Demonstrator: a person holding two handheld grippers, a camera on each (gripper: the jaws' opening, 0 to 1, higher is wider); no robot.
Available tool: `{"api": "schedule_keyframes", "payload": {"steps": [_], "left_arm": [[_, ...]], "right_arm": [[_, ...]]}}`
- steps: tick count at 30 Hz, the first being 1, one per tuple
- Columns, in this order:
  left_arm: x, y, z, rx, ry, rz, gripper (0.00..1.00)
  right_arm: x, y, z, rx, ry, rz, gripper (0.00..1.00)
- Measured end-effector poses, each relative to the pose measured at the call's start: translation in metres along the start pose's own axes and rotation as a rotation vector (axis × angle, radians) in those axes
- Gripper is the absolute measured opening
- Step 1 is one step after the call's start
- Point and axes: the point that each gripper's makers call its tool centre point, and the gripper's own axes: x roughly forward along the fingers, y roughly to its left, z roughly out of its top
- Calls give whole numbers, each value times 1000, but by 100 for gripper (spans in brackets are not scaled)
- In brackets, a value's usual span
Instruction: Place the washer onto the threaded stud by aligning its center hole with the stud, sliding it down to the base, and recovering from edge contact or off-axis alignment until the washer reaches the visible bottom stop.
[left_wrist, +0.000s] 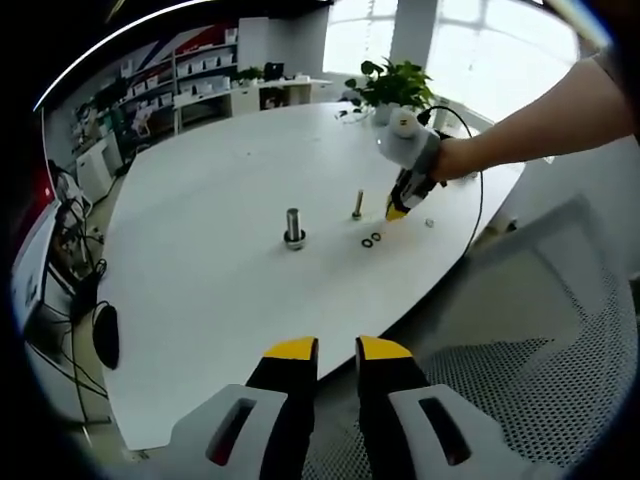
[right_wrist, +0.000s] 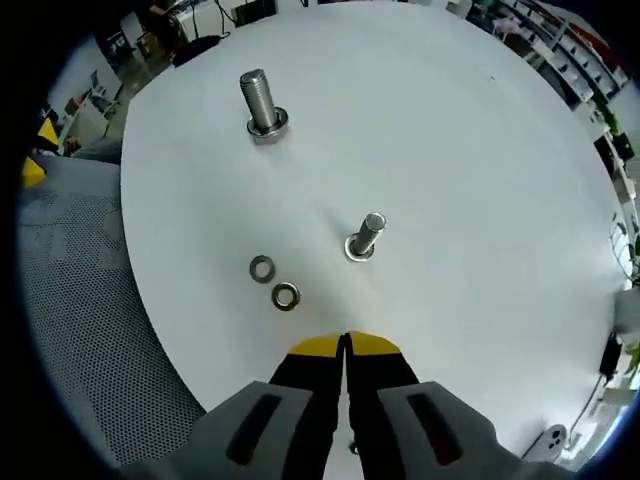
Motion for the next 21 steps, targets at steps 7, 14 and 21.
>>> {"api": "schedule_keyframes", "payload": {"steps": [7,14,21], "left_arm": [[0,0,-1,1,3,0,13],[1,0,-1,1,3,1,13],[1,0,0,1,-3,0,13]], "right_arm": [[3,9,-8,45,10,28,3],[-6,-7,-16,86,1,3,8],[-15,-24,-56,204,37,-25,19]]}}
